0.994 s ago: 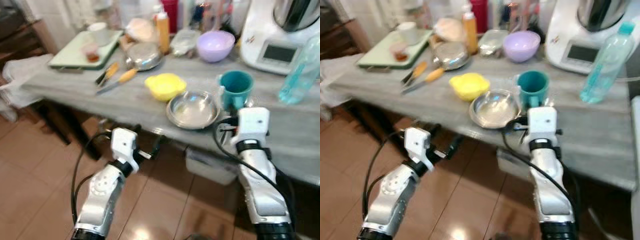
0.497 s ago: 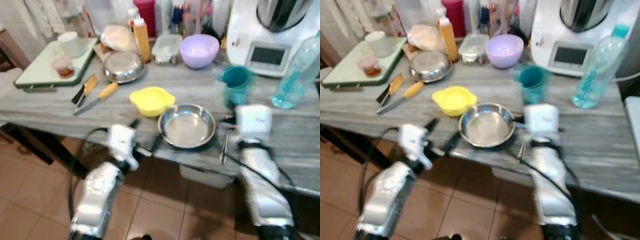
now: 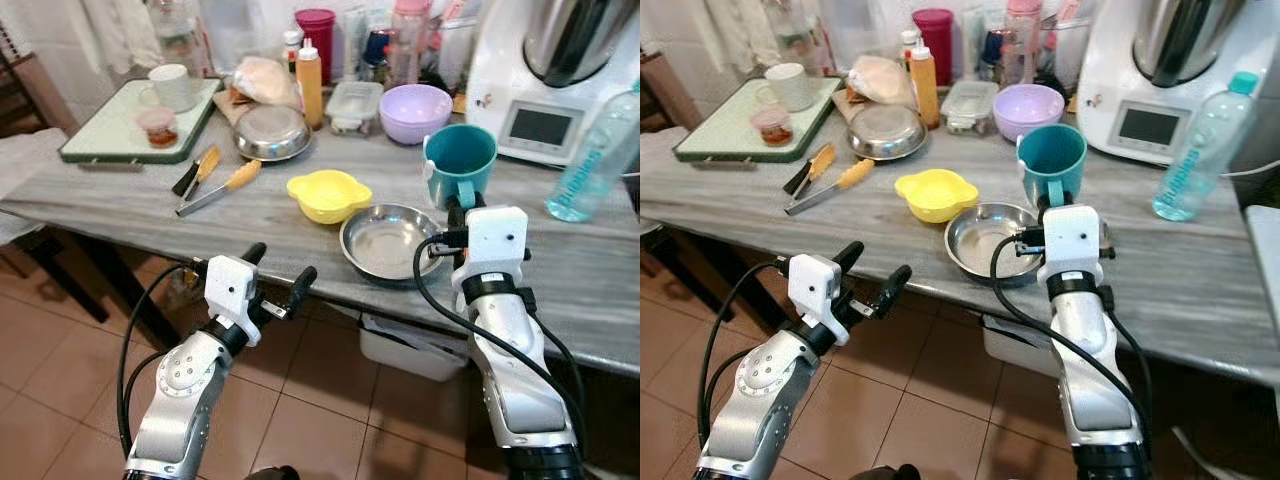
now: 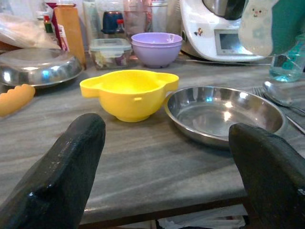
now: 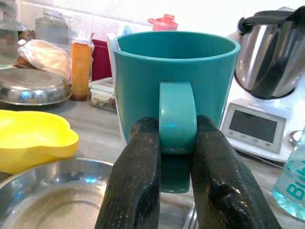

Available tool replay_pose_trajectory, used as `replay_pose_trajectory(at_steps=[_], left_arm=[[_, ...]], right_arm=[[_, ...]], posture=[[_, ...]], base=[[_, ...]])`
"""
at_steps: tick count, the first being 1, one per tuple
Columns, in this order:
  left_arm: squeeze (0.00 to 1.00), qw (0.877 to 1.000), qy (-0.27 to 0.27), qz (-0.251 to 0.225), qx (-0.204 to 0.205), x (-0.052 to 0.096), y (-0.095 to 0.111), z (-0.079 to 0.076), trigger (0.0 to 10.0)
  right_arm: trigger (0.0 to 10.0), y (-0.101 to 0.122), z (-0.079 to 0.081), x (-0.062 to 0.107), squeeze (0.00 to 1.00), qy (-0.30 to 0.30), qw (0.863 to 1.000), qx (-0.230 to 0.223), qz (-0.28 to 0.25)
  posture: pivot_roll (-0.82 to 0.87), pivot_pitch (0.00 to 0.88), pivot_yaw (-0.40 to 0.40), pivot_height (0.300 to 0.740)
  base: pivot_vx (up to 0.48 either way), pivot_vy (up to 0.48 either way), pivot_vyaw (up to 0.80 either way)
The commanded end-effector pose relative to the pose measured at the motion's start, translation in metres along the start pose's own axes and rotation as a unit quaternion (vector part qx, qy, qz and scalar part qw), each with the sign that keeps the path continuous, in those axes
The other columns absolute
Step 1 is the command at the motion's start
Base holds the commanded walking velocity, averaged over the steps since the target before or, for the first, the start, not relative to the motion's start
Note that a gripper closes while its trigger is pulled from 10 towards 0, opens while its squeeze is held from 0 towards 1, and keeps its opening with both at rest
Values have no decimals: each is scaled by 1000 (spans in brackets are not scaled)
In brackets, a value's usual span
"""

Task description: Setting the table

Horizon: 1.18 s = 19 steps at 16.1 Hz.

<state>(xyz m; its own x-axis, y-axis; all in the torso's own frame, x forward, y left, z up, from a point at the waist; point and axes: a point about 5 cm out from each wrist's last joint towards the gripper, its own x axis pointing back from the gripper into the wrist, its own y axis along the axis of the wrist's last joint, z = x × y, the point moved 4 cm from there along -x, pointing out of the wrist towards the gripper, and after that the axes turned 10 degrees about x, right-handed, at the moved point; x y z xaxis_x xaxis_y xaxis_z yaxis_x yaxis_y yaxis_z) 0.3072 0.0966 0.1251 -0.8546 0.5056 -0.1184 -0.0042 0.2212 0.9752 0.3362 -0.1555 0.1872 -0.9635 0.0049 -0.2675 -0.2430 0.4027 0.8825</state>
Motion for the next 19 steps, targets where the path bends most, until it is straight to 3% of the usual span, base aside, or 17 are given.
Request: replay_pose_trajectory(at_steps=[1, 5, 14, 19], left_arm=[[0, 1000, -3, 1, -3, -1, 1, -1, 10000], [0, 1000, -19, -4, -8, -1, 3, -6, 10000], [0, 1000, -19, -9, -10, 0, 8, -5, 10000], [0, 1000, -7, -7, -3, 9, 7, -2, 10000]], right_arm=[[10000, 9, -4, -2, 0, -8, 1000, 0, -18], [10000, 9, -5, -2, 0, -10, 1000, 1, -18], [10000, 14, -8, -1, 0, -15, 999, 6, -29], [10000, 15, -9, 11, 0, -3, 1000, 10, -27]], posture=[[-81, 101, 67, 740], [-79, 97, 70, 740], [-76, 97, 77, 740], [-84, 108, 78, 740]], base=[[0, 0, 0], [74, 0, 0], [418, 0, 0], [178, 0, 0]])
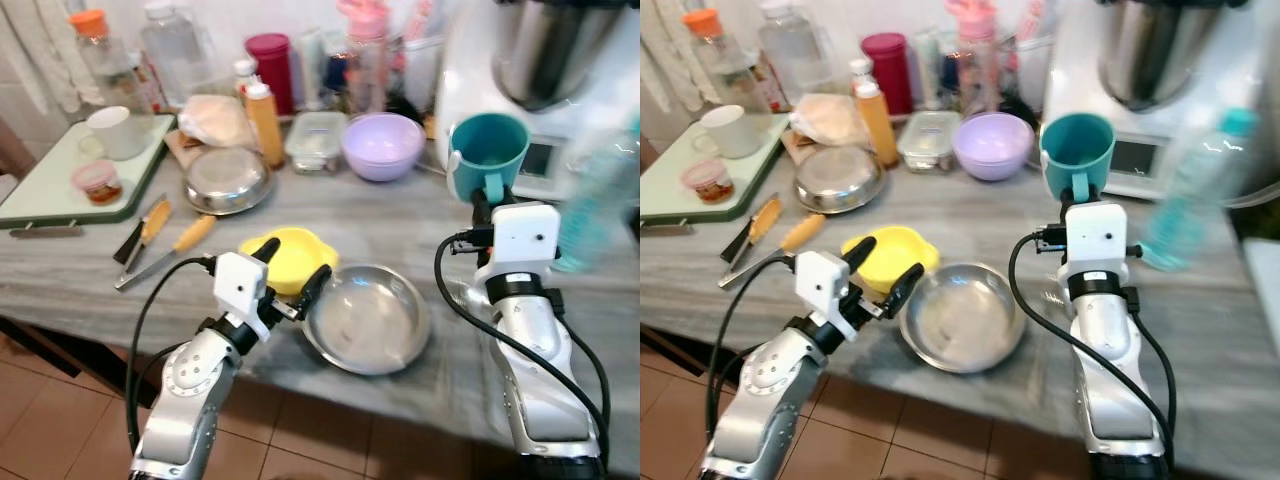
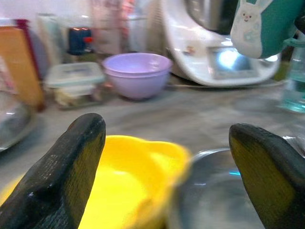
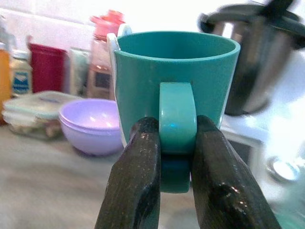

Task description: Setting the table

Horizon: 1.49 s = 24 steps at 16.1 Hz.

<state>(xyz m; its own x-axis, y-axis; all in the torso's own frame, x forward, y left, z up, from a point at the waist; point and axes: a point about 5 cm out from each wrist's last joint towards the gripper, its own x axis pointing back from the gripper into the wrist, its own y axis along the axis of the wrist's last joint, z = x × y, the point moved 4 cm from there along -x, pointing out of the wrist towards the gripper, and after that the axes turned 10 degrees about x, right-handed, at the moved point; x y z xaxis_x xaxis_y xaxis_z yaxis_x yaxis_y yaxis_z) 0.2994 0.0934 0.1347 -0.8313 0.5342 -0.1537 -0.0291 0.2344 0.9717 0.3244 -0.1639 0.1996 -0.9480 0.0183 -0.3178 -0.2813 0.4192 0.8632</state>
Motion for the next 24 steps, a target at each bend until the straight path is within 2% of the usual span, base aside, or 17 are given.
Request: replay_pose_trajectory(at_steps=[1, 4, 5, 8, 17, 20, 24], left_arm=[[0, 1000, 24, 7, -6, 10, -1, 10, 10000], [0, 999, 50, 18, -11, 29, -3, 19, 10000], [0, 999, 42, 28, -3, 36, -4, 19, 10000], [0, 999, 0, 37, 14, 43, 3, 14, 10000], [0, 996, -60, 63, 24, 45, 9, 8, 10000], [0, 995, -72, 71, 26, 46, 7, 6, 10000], [0, 994, -75, 76, 25, 46, 7, 6, 10000]], right_arm=[[10000, 4, 5, 5, 0, 19, 1000, -1, -5], [10000, 6, 10, 11, 0, 39, 999, -11, -4], [10000, 8, 13, 13, 0, 51, 999, -15, -5], [10000, 13, 23, 15, 0, 86, 996, -37, -9], [10000, 12, 21, 14, 0, 101, 994, -53, 0], [10000, 12, 26, 15, 0, 135, 989, -62, -4], [10000, 6, 32, 15, 0, 175, 978, -115, 10]], posture=[[-85, 111, 79, 740], [-79, 124, 77, 740], [-79, 124, 77, 740], [-61, 129, 75, 740], [-67, 120, 85, 740], [-67, 119, 85, 740], [-63, 127, 89, 740]], base=[[0, 0, 0], [0, 0, 0], [0, 0, 0], [0, 0, 0], [0, 0, 0], [0, 0, 0], [0, 0, 0]])
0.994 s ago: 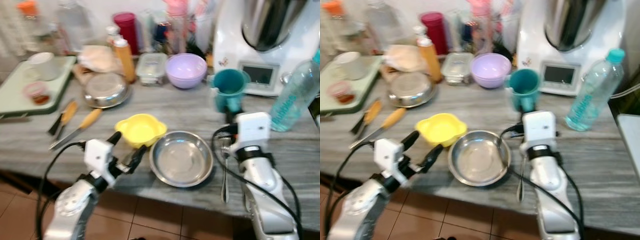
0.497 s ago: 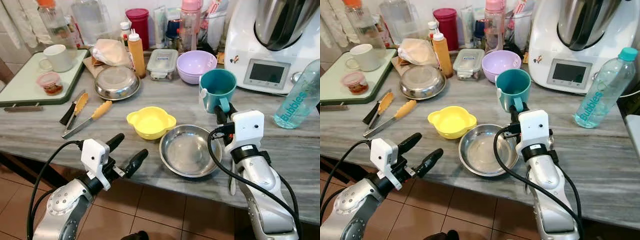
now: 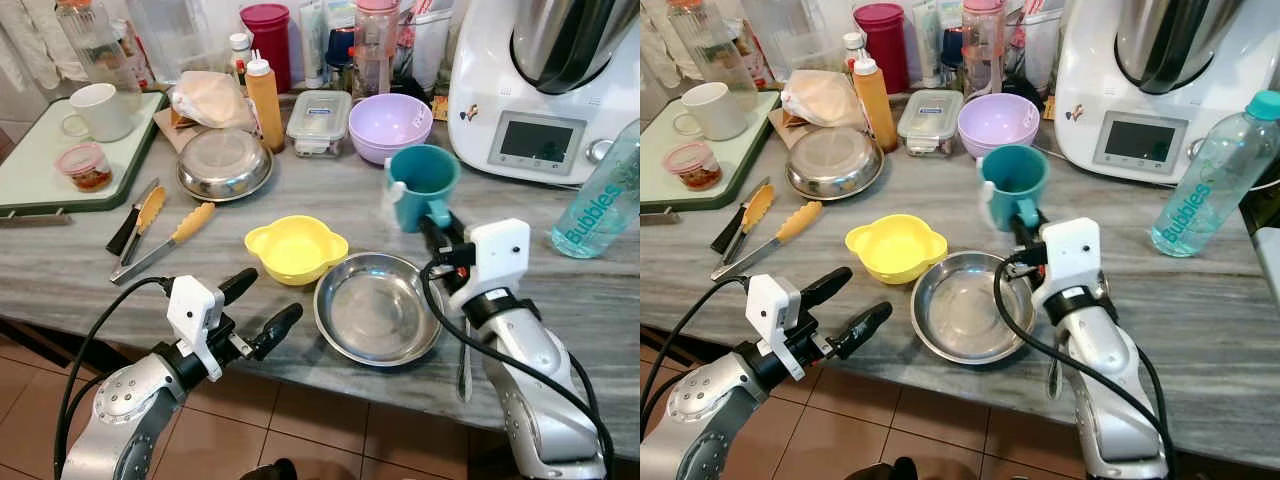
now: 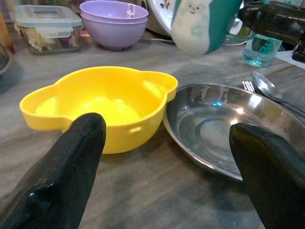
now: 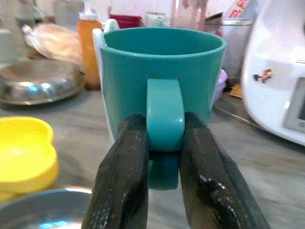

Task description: Setting the table

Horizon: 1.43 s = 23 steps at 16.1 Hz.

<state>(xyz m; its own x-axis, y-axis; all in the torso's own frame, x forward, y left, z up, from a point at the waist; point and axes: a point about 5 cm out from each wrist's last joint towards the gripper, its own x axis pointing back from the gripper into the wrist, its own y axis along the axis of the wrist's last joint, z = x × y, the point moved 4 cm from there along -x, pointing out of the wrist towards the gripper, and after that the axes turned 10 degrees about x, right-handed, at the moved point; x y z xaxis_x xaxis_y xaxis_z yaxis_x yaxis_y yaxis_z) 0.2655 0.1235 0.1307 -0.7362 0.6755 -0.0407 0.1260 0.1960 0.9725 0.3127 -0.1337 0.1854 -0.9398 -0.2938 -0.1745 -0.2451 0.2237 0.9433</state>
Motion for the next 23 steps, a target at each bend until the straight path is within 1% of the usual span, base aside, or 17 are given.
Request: replay_pose_trajectory(at_steps=[1, 2, 6, 7, 9, 15, 17, 21, 23], left_arm=[[0, 1000, -4, 4, -7, 2, 2, -1, 10000], [0, 1000, -6, 6, -5, 2, 2, -2, 10000], [0, 1000, -8, 7, -4, 2, 2, -2, 10000], [0, 1000, -6, 7, -4, 2, 2, -2, 10000], [0, 1000, -8, 8, -3, 2, 1, -3, 10000], [0, 1000, -17, 14, -4, 2, 0, -3, 10000], [0, 1000, -20, 17, -3, 2, -1, -4, 10000], [0, 999, -32, 23, 0, 3, -1, -8, 10000], [0, 999, -38, 22, -2, 5, 4, -14, 10000]], right_arm=[[10000, 2, 2, -2, 0, 12, 1000, -9, -5], [10000, 2, 4, -3, 0, 28, 999, -15, -7], [10000, -2, 5, -6, 0, 40, 999, -27, -1], [10000, -8, 2, -6, 0, 38, 999, -32, 7], [10000, -13, -3, -6, 0, 31, 999, -33, 13], [10000, -21, -17, -10, 0, 16, 999, -22, 20], [10000, -25, -21, -13, 0, 11, 999, -28, 25], [10000, -33, -20, -15, 0, 13, 998, -42, 35], [10000, -35, -18, -20, 0, 19, 998, -53, 35]], posture=[[-61, 128, 90, 740], [-60, 129, 91, 740], [-56, 131, 90, 740], [-53, 133, 92, 740], [-53, 134, 94, 740], [-51, 140, 108, 740], [-51, 140, 110, 740], [-49, 140, 109, 740], [-48, 140, 112, 740]], base=[[0, 0, 0], [0, 0, 0], [0, 0, 0], [0, 0, 0], [0, 0, 0], [0, 0, 0], [0, 0, 0], [0, 0, 0], [0, 0, 0]])
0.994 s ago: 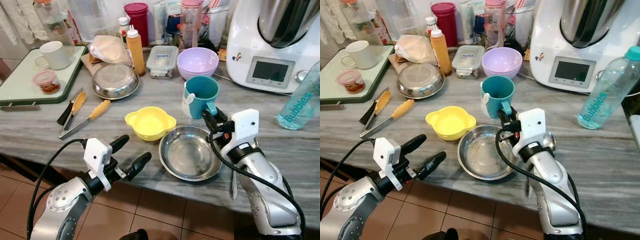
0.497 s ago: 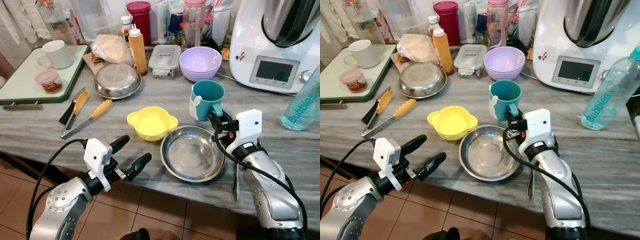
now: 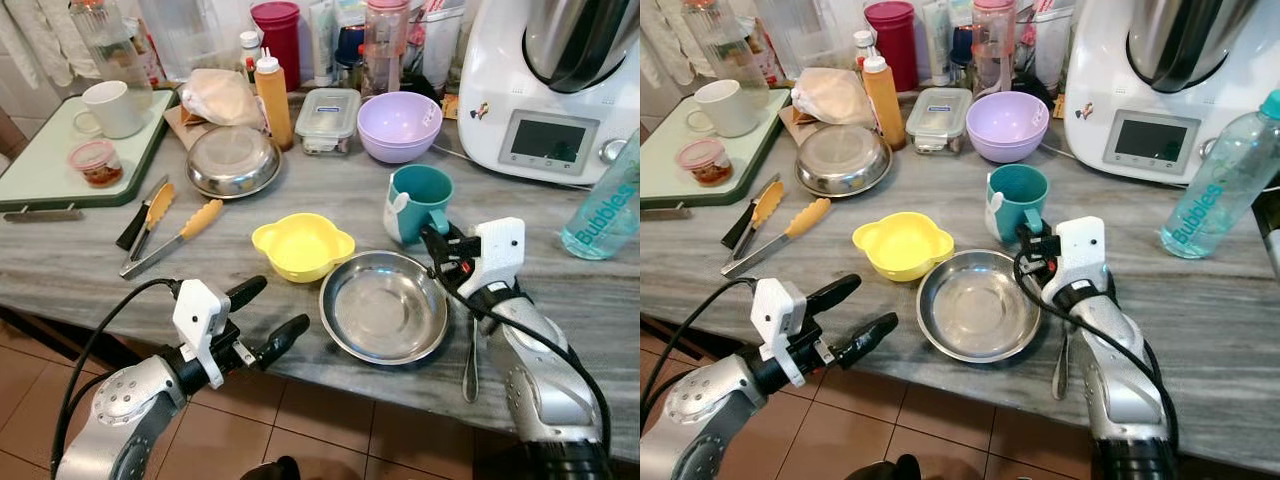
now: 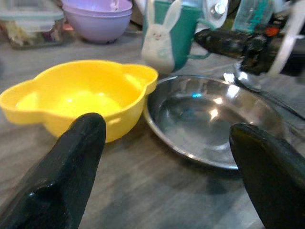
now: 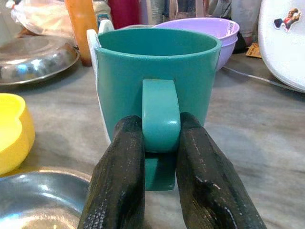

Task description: Setting the table

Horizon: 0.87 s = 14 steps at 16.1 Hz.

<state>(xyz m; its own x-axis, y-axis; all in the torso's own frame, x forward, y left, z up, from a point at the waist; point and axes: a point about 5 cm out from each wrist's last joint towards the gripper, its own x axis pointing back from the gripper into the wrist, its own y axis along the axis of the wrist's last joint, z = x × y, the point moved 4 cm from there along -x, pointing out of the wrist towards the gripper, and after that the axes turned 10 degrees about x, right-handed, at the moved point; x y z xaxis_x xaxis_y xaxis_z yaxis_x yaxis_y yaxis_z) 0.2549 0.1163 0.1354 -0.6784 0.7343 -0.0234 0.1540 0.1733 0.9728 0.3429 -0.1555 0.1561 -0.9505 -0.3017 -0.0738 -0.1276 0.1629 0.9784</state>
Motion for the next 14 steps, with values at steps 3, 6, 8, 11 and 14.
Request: replay_pose_trajectory(at_steps=[3, 6, 8, 11, 14], left_arm=[[0, 1000, -2, 1, -7, 2, 8, -8, 10000], [0, 1000, -7, -4, -9, -2, 17, -25, 10000], [0, 1000, -12, -9, -9, -1, 20, -45, 10000], [0, 999, -28, -18, -3, -2, 22, -97, 10000], [0, 999, -44, -16, 14, 2, 14, -158, 10000]], right_arm=[[10000, 0, 9, -5, 0, 21, 1000, -10, -7], [10000, -4, 19, -5, 0, 44, 999, -13, -3], [10000, -7, 21, -3, 0, 49, 999, -10, 1], [10000, -11, 22, 0, 1000, 54, 998, -5, 7], [10000, -10, 21, 1, 1000, 54, 999, 3, 5]], posture=[[-43, 142, 109, 740], [-40, 143, 106, 740], [-40, 143, 105, 740], [-41, 143, 104, 740], [-41, 143, 104, 740]], base=[[0, 0, 0], [0, 0, 0], [0, 0, 0], [0, 0, 0], [0, 0, 0]])
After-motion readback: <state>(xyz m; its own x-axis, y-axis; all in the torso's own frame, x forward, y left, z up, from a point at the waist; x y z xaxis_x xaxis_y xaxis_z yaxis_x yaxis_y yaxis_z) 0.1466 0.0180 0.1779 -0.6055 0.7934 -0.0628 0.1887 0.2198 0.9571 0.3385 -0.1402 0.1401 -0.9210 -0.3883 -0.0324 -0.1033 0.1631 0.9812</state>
